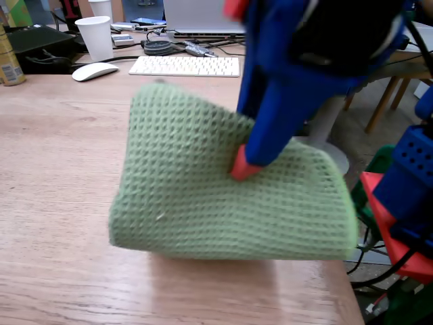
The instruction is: Clean the table
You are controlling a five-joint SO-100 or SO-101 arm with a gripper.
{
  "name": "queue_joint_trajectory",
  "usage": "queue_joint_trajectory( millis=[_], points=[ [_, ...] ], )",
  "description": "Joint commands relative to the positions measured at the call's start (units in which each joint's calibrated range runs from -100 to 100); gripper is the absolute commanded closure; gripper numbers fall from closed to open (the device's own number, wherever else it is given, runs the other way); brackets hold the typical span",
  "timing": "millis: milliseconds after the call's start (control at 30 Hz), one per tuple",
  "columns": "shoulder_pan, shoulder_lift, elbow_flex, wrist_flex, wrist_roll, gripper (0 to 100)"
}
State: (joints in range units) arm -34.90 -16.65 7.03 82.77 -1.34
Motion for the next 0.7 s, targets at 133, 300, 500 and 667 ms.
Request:
queue_joint_trajectory(
  millis=[133, 300, 500, 667],
  points=[
    [-0.8, 16.22, -17.37, -7.9, 0.15, 100],
    [-8.76, 30.37, -19.35, -7.9, 0.1, 100],
    [-6.39, 40.23, -16.14, -7.9, 0.39, 100],
    [12.9, 43.75, -16.33, -9.05, 0.93, 100]
  ],
)
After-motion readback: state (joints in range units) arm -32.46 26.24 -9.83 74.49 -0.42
